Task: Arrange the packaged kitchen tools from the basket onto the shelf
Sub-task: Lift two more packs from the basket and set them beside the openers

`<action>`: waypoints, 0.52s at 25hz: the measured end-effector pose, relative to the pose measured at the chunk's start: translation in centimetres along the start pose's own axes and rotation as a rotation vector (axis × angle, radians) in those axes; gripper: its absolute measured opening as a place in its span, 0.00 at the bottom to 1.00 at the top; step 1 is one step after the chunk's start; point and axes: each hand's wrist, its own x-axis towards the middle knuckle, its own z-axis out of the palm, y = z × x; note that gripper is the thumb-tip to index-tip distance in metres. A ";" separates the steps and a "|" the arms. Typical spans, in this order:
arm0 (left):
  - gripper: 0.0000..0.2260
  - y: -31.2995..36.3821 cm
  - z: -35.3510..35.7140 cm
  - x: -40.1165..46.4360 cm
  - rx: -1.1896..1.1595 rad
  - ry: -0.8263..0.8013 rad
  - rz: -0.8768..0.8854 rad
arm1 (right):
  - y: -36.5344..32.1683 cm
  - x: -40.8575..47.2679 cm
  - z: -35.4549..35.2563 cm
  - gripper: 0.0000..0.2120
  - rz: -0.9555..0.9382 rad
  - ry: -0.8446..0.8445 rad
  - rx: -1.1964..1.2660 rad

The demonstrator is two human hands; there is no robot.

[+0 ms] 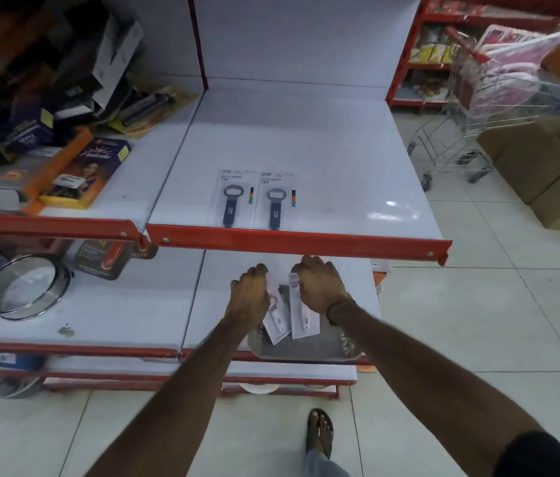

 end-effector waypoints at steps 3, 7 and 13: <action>0.14 1.6 -1.6 -2.7 -0.100 -0.089 0.040 | -0.2 -3.2 -2.2 0.15 0.016 -0.016 0.056; 0.19 3.9 -4.7 -6.2 0.056 0.026 0.270 | -0.1 -8.4 -6.5 0.18 -0.006 0.171 0.049; 0.17 9.3 -15.0 -8.2 0.039 0.494 0.617 | 1.4 -10.5 -18.0 0.15 0.032 0.448 0.136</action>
